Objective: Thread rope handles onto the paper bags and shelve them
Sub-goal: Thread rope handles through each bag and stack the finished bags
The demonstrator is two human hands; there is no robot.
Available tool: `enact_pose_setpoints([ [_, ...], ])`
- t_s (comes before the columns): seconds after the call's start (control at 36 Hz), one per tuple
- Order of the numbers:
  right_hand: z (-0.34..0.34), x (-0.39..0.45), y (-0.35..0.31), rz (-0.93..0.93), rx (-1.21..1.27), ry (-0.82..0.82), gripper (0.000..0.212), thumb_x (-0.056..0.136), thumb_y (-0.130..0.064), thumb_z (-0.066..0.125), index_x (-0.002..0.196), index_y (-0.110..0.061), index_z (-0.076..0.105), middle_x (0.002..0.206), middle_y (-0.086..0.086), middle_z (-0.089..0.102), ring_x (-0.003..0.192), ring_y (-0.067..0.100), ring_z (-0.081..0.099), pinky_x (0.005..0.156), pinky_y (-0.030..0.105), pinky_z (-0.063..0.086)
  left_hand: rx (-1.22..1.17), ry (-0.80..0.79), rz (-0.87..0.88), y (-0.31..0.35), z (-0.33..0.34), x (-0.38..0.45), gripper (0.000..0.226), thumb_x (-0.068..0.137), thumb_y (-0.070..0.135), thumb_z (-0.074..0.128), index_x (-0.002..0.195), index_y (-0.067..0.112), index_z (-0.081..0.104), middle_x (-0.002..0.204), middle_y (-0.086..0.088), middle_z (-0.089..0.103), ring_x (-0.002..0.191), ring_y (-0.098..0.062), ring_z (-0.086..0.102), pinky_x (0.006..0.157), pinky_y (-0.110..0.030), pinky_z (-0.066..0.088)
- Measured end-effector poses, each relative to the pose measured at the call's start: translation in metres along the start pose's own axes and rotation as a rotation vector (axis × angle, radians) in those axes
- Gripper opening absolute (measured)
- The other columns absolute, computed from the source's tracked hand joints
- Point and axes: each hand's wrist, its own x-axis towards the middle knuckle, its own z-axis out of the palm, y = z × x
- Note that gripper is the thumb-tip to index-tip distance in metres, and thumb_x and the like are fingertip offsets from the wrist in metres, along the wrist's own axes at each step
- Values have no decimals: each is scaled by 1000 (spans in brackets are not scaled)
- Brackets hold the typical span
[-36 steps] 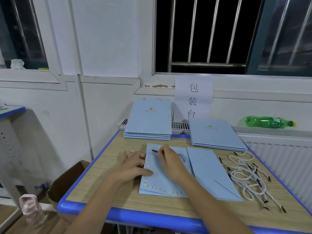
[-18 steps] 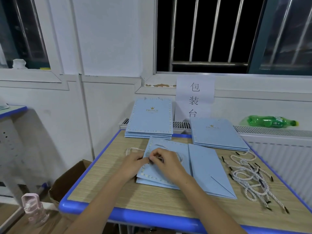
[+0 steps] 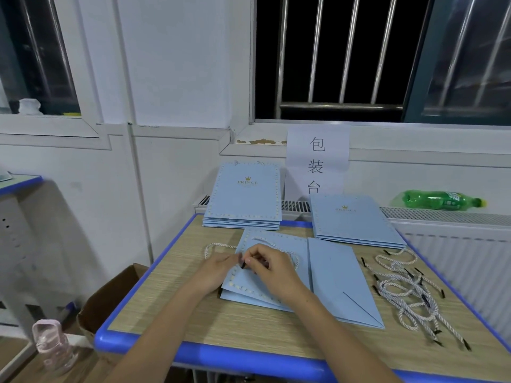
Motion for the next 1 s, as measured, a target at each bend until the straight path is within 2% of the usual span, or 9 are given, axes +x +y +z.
enact_pose_setpoints([
  [0.08,1,1,-1,-37,-48,27,14,94,-14,56,87,-25,63,84,-13,64,79,-4,59,76,10,45,-15,-12,6,2,2,-1,32,98,40,44,102,23,71,109,2,68,107,-13,59,95,-29,40],
  [0.17,4,2,-4,-116,-133,37,11,94,-14,57,97,-14,67,92,-8,67,84,0,60,78,14,47,-28,-13,6,4,1,-2,26,96,37,46,90,29,70,106,2,69,105,-16,60,99,-34,41],
  [0.31,6,3,-6,-197,-276,37,13,93,-18,57,99,-15,68,97,-4,70,82,3,60,77,22,49,-6,-18,3,2,0,-1,28,98,31,44,85,22,67,99,-4,68,103,-22,61,95,-36,42],
  [0.42,3,1,-5,-240,-379,50,16,96,-17,53,103,-12,66,102,-2,69,92,11,61,80,25,48,-30,-21,4,5,2,-3,38,90,47,49,85,15,67,90,-5,68,87,-19,61,84,-34,43],
  [0.5,2,0,-5,-254,-382,34,16,96,-16,51,102,-10,65,101,0,68,92,13,61,81,29,49,-29,1,4,4,2,-2,45,75,61,48,75,16,55,75,-3,53,72,-16,48,71,-31,33],
  [0.56,3,-1,-5,-245,-340,24,15,96,-15,51,101,-11,65,98,-1,68,90,11,61,80,28,49,-31,-4,18,5,1,-3,37,85,52,49,73,17,57,75,-4,54,74,-17,49,72,-31,34],
  [0.75,4,0,-3,-193,-359,70,16,97,-14,49,102,-9,63,95,2,67,88,14,60,78,33,49,-55,5,-25,8,1,-4,20,81,39,56,73,22,64,79,7,61,80,-11,55,74,-26,38],
  [0.86,3,1,-1,-167,-347,88,15,96,-13,50,100,-7,63,94,3,67,86,13,60,75,25,47,-59,-14,-63,9,-1,-6,37,66,45,54,85,18,70,93,-1,68,93,-19,61,87,-34,43],
  [1.0,4,1,-1,-137,-292,94,14,95,-12,52,100,-7,64,93,3,68,79,7,56,67,8,39,-32,-19,-56,9,0,-7,24,92,26,54,97,9,68,97,-5,68,96,-20,61,84,-32,43],
])
